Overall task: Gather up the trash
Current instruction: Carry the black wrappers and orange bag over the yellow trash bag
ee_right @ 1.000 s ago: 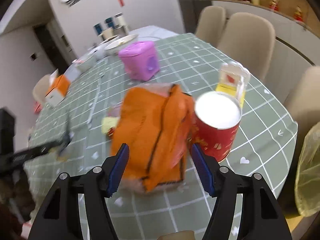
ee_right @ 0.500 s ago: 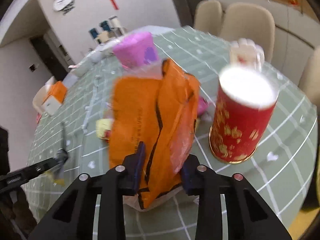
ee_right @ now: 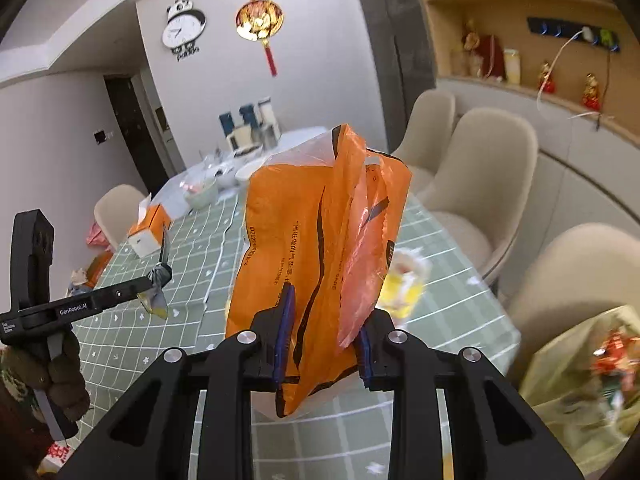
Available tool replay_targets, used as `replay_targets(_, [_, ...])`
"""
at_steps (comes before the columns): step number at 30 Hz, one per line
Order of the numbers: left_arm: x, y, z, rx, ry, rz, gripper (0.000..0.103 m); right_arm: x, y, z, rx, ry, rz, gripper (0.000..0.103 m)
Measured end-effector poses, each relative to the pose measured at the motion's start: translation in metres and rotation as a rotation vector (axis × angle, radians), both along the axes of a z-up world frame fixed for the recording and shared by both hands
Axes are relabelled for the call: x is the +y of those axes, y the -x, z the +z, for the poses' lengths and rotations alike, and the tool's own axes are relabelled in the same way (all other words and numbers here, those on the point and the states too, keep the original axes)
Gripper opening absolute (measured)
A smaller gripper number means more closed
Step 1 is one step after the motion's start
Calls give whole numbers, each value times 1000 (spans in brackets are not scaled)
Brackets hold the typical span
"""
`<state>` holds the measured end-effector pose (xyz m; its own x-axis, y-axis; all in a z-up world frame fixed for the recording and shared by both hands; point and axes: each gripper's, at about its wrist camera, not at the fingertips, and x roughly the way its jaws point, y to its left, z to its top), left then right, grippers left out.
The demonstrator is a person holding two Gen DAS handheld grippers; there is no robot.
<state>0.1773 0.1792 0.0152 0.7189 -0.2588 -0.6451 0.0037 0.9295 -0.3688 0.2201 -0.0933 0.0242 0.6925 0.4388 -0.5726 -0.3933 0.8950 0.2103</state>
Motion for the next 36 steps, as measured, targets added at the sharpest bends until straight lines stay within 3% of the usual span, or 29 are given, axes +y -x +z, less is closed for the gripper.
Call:
replay_targets(5, [-61,-5,32,-71,-33,-42,14,-52,14,19,-59,7,-45,26])
replay_targets(10, [-133,-14,52,-129,-47,-127,14,-117,21,29,-74,-51,-71,26])
replay_targets(17, [-221,-27,57,-139,-61,-210,14,-193,32,28,-111,-25,-152,26])
replay_targets(27, [-331,-34,43,-144,-69,-334,14,-299,45,5,-85,-9,-271,27])
replay_targets(32, [-366,-43,22,-104,-8,-402,14,-336,59,-3,-95,34,-351,27])
replay_targets(36, [-403,-57,-5,-17,52,-503,14,-359,64,-6,-98,77,-412,27])
